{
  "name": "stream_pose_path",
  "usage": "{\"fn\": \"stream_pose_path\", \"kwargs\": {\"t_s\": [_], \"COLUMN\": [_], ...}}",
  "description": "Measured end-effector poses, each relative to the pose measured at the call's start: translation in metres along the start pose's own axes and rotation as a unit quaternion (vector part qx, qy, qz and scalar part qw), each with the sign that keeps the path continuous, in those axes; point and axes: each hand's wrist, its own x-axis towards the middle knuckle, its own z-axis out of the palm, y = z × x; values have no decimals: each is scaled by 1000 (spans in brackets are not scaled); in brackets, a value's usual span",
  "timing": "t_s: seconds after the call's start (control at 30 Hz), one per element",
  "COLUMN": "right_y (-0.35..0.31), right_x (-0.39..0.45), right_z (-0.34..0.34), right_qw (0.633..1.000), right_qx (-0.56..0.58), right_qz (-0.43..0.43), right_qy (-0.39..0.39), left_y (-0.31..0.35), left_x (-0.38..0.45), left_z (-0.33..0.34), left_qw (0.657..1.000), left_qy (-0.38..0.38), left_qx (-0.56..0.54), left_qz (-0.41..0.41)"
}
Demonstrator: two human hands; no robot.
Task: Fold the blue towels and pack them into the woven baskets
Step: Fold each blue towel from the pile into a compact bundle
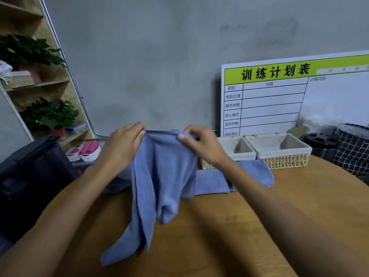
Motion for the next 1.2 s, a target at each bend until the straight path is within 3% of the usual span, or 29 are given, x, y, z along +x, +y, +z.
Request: {"fn": "stream_pose_path", "kwargs": {"t_s": [0.03,0.1,0.2,0.3,0.4,0.47,0.6,0.73,0.87,1.03,1.2], "right_y": [-10,-30,-40,-27,-9,5,25,8,-25,-25,-37], "right_x": [7,20,29,19,-6,-27,-63,-72,-59,-53,-99], "right_z": [-15,-39,-50,-60,-87,-109,-144,-164,-181,-179,-186], "right_qw": [1000,998,990,970,949,940,937,938,931,927,935], "right_qx": [0,-36,-123,-242,-314,-337,-336,-324,-309,-333,-316], "right_qz": [-10,-45,-60,-32,7,36,71,34,-22,-6,-20], "right_qy": [15,38,40,26,32,41,58,116,196,175,159], "left_y": [-9,-15,-3,17,24,21,17,36,52,52,70], "left_x": [4,9,3,-29,-63,-77,-66,-32,0,4,-39], "left_z": [-6,-8,26,73,104,107,75,12,-31,-14,-30], "left_qw": [997,993,996,968,944,939,947,979,984,989,983], "left_qy": [-5,-13,-72,-174,-213,-187,-65,36,149,106,109], "left_qx": [74,113,-5,-143,-198,-232,-251,-180,-102,-91,-146], "left_qz": [28,21,-58,-114,-156,-175,-191,-84,-6,-38,18]}}
